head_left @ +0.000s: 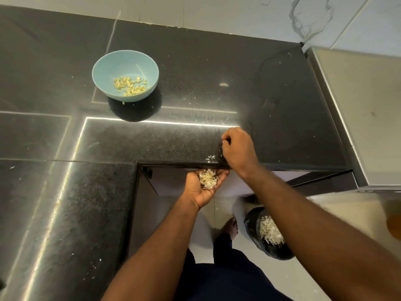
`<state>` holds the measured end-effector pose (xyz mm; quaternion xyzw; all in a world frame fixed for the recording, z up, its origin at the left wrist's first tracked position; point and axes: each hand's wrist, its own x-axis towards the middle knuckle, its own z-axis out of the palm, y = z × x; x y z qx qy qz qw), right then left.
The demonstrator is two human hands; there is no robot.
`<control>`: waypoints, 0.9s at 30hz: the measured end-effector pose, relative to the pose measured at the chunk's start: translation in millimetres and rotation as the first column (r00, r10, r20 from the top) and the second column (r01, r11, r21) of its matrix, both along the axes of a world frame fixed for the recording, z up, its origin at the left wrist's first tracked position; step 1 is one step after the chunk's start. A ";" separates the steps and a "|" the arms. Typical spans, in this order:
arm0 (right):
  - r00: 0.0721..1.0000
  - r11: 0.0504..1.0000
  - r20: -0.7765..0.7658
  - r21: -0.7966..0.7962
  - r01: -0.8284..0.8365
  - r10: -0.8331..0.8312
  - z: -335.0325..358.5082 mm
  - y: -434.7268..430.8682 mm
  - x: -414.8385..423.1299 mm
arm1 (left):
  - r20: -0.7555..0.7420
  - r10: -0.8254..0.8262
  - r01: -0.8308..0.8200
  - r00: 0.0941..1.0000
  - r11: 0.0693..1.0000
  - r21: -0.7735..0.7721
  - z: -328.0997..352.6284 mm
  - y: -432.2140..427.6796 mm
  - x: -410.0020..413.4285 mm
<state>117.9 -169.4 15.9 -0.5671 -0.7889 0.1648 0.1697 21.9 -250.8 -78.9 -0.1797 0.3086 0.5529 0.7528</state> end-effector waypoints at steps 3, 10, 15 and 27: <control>0.973 0.982 0.130 -0.021 -0.189 0.190 -13.0 -32.1 -15.0 | -0.041 0.017 -0.017 0.999 1.000 -0.007 -0.3 -2.0 0.6; 0.997 0.997 0.037 0.031 -0.072 0.071 -10.1 -46.9 23.0 | -0.030 0.009 -0.008 1.000 1.000 0.025 1.7 -0.3 1.1; 0.992 0.996 0.086 -0.005 -0.091 0.091 -20.5 -85.9 -1.1 | -0.032 0.016 -0.015 0.999 1.000 0.024 4.3 -2.3 3.1; 0.912 0.907 0.150 0.134 -0.400 0.381 -6.5 -57.0 -5.6 | -0.092 -0.004 -0.002 0.996 0.998 -0.064 8.2 -3.3 0.3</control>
